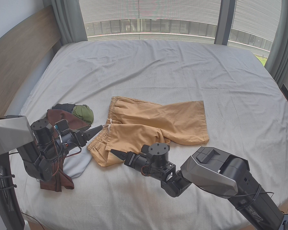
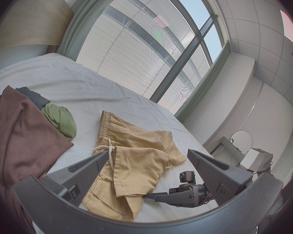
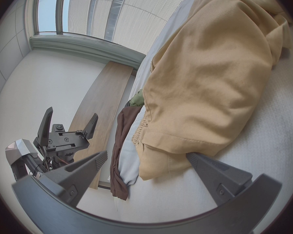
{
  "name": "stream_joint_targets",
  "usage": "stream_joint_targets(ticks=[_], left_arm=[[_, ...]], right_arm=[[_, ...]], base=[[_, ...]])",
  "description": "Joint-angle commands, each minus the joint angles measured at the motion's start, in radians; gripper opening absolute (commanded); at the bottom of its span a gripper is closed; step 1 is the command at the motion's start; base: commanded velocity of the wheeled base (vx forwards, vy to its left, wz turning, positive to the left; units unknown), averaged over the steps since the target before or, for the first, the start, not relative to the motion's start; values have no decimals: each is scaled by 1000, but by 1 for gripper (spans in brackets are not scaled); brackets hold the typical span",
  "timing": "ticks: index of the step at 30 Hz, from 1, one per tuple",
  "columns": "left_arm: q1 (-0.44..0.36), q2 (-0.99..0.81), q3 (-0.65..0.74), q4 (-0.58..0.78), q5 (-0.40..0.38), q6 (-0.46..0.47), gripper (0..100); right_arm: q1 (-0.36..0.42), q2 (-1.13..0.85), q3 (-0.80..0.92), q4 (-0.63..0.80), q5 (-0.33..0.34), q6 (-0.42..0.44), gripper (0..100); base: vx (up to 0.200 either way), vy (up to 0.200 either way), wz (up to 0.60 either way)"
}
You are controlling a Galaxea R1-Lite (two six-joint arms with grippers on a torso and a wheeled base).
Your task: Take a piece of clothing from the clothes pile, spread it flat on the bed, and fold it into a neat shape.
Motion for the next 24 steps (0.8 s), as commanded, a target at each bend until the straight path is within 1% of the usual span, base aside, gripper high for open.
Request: stream_joint_targets(ticks=[1, 3, 9, 12, 13, 24], left_arm=[[0, -3, -1, 0, 0, -1, 100], [0, -3, -1, 0, 0, -2, 100], [0, -3, -1, 0, -2, -2, 100], [0, -3, -2, 0, 0, -2, 100], [0, -3, -2, 0, 0, -2, 100], [0, -5, -2, 0, -2, -2, 100]], right_arm=[[-13, 19, -24, -1, -1, 0, 100], [-28, 21, -34, 1, -1, 0, 100], [-42, 31, -46, 19, -3, 5, 100], [-42, 42, -60, 25, -29, 5, 100], [-42, 44, -66, 27, -32, 5, 0], [-42, 40, -69, 47, -35, 5, 0]], base=[[0, 0, 0], [0, 0, 0], [0, 0, 0], [0, 0, 0], [0, 0, 0], [0, 0, 0]])
